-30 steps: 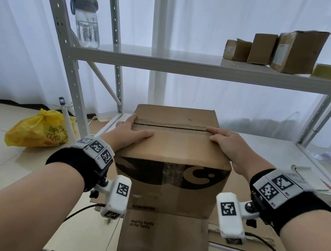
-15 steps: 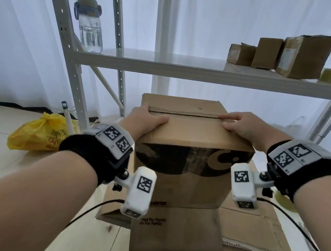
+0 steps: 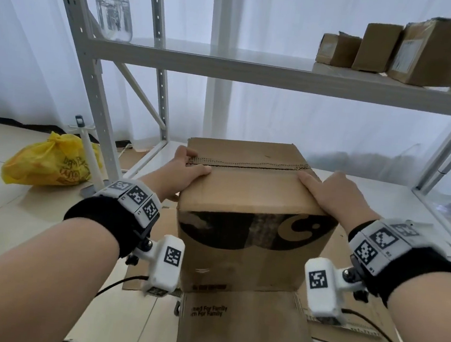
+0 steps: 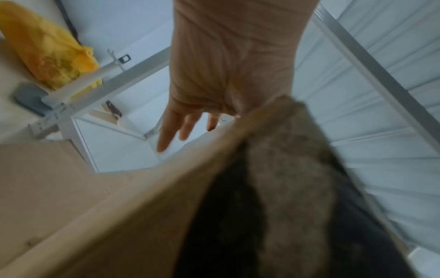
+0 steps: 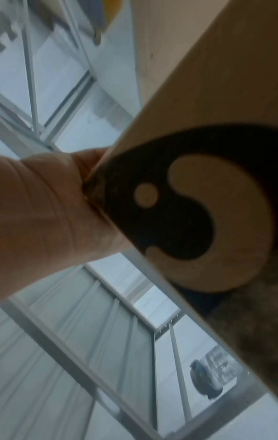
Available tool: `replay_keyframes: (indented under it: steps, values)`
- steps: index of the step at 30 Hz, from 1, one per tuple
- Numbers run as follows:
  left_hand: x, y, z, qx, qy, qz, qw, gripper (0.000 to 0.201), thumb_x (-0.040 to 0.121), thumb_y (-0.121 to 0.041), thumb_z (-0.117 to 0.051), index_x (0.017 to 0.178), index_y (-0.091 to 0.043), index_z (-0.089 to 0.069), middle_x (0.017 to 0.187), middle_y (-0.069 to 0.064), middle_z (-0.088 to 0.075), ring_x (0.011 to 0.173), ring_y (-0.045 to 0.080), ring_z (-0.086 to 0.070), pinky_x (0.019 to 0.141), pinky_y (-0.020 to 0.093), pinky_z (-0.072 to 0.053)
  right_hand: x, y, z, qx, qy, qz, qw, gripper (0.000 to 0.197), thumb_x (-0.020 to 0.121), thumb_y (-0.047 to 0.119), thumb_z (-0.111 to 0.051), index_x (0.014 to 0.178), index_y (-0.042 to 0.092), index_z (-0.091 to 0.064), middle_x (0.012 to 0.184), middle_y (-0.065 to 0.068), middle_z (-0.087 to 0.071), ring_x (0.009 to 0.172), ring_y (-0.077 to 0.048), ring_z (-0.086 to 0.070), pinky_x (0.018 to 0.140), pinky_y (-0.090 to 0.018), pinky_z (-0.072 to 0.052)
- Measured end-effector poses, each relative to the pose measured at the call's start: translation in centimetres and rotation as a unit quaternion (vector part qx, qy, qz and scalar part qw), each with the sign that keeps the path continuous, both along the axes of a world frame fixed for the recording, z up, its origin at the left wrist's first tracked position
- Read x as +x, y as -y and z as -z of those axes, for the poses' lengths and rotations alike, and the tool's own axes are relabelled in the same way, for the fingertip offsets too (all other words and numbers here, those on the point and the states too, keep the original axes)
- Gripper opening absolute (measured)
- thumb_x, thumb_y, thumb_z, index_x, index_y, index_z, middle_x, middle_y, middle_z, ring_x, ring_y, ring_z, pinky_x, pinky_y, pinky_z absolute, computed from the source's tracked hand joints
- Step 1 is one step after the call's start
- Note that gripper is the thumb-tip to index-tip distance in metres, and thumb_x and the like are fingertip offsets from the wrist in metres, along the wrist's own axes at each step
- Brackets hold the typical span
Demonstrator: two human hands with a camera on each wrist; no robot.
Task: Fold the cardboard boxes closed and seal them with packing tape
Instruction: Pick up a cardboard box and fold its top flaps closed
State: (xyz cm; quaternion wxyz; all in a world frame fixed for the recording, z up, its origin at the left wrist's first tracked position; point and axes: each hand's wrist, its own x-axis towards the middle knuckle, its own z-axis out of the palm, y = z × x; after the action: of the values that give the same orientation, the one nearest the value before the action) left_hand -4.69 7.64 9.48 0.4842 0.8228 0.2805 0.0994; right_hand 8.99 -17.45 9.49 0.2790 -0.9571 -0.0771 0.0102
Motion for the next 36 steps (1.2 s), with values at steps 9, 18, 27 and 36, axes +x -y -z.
replay_keyframes:
  steps: [9, 18, 27, 36]
  values:
    - [-0.4, 0.8, 0.0, 0.007, -0.001, 0.013, 1.0, 0.057, 0.097, -0.039, -0.045, 0.148, -0.033, -0.022, 0.15, 0.002, -0.033, 0.123, 0.027, -0.046, 0.104, 0.038, -0.038, -5.3, 0.5, 3.1, 0.448, -0.043, 0.128, 0.884, 0.04, 0.087, 0.033, -0.058, 0.121, 0.016, -0.046, 0.117, -0.009, -0.056, 0.09, -0.019, -0.052, 0.068, -0.029, -0.041]
    - [0.1, -0.2, 0.4, 0.038, 0.005, -0.032, 0.999, 0.051, 0.101, -0.033, -0.037, 0.149, -0.025, -0.024, 0.15, 0.009, -0.032, 0.126, 0.028, -0.041, 0.103, 0.033, -0.032, -6.7, -3.2, 4.4, 0.429, -0.034, 0.123, 0.894, 0.07, 0.081, 0.058, -0.061, 0.132, 0.028, -0.023, 0.137, -0.01, -0.036, 0.126, -0.033, -0.037, 0.103, -0.051, -0.04]
    - [0.9, -1.0, -1.3, 0.127, -0.021, -0.006, 0.992, 0.046, 0.09, -0.047, -0.049, 0.119, -0.011, -0.052, 0.113, 0.009, -0.061, 0.098, 0.027, -0.062, 0.083, 0.041, -0.056, 1.2, -5.2, 0.0, 0.382, -0.047, 0.021, 0.923, 0.111, 0.06, 0.061, -0.064, 0.15, 0.028, -0.008, 0.146, -0.008, -0.032, 0.13, -0.033, -0.038, 0.106, -0.052, -0.038]
    - [4.6, -1.0, 0.7, 0.265, 0.033, 0.056, 0.962, 0.048, 0.089, -0.049, -0.049, 0.126, -0.019, -0.041, 0.13, 0.005, -0.046, 0.12, 0.024, -0.04, 0.099, 0.038, -0.033, 5.3, -3.9, 3.6, 0.256, -0.03, -0.012, 0.966, 0.063, 0.089, 0.06, -0.04, 0.145, 0.037, -0.024, 0.146, -0.011, -0.02, 0.131, -0.039, -0.032, 0.111, -0.052, -0.029]
